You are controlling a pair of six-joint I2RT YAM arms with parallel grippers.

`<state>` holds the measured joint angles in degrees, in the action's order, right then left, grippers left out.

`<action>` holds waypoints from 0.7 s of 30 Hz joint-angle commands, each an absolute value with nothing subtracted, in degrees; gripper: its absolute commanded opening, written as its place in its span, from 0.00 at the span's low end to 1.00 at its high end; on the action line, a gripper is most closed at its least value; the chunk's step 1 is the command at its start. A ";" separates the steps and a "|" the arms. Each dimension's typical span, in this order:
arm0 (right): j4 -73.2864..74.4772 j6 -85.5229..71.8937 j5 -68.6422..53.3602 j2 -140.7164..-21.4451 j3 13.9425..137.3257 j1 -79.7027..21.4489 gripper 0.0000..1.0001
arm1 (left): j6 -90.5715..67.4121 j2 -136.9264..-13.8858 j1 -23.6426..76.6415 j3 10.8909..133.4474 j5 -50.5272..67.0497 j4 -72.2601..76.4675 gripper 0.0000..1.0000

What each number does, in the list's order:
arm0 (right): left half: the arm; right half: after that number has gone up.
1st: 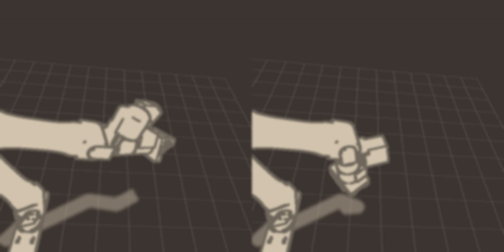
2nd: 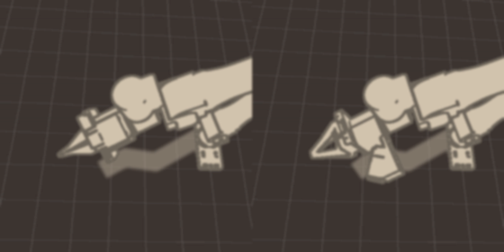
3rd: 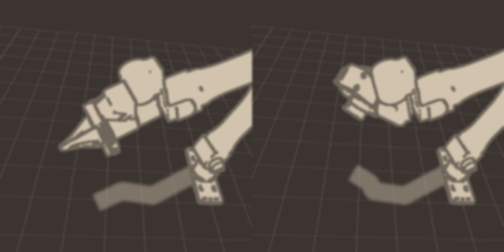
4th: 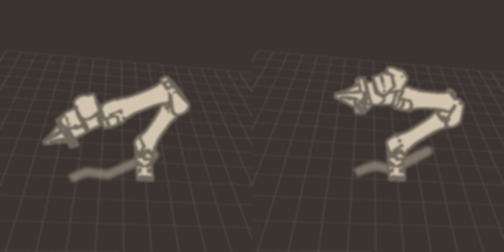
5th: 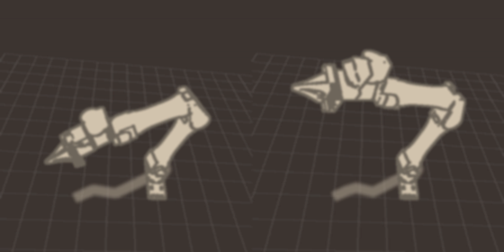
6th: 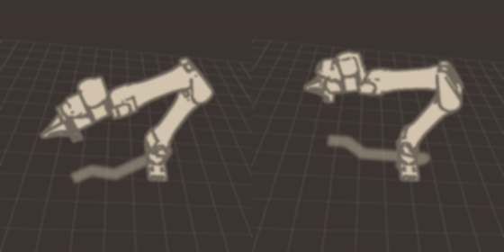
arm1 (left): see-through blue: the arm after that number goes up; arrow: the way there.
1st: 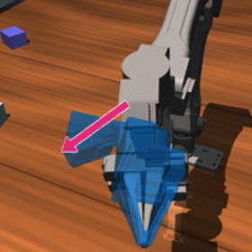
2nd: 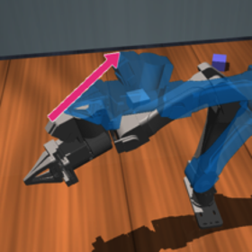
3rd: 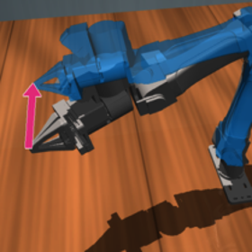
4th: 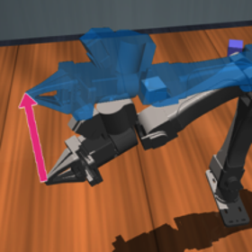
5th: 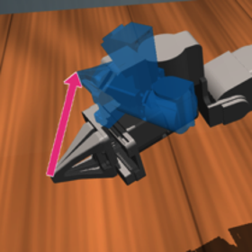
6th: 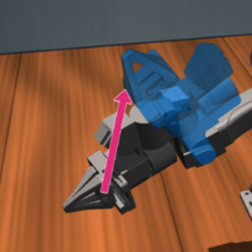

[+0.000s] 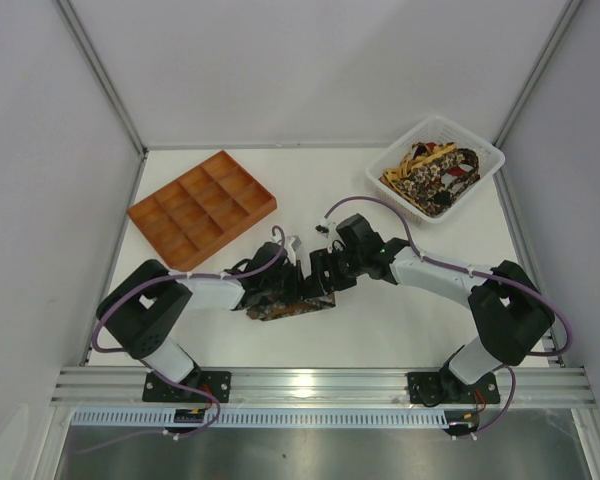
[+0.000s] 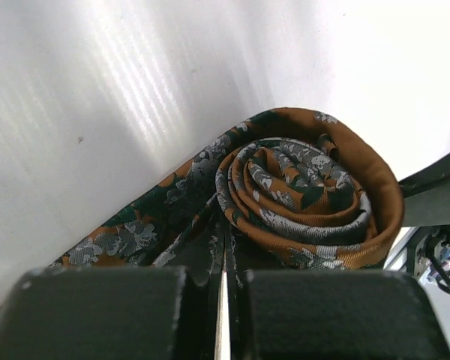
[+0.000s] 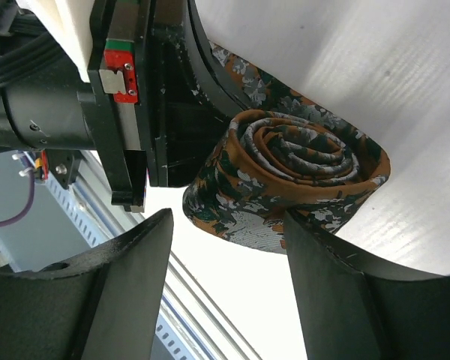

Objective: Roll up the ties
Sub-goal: Roll the tie

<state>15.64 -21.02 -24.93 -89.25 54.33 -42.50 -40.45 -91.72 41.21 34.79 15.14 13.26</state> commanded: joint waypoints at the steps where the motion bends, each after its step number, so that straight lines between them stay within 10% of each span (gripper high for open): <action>1: 12.83 -21.62 -28.12 -87.63 54.23 -42.28 0.66 | -38.32 -88.69 41.05 33.23 13.10 11.60 0.01; 8: 11.52 -22.06 -31.02 -89.30 53.70 -40.78 0.66 | -35.42 -83.60 41.04 31.20 10.99 9.67 0.10; 13: 9.93 -22.59 -32.60 -90.35 53.87 -40.61 0.66 | -35.51 -79.02 41.05 28.57 9.06 10.02 0.35; 21: 9.76 -22.24 -34.36 -91.14 53.96 -40.52 0.65 | -39.20 -69.18 41.04 25.58 1.95 3.97 0.21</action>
<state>11.79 -22.35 -32.23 -90.56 54.19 -40.62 -37.67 -73.49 41.21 25.78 6.83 6.37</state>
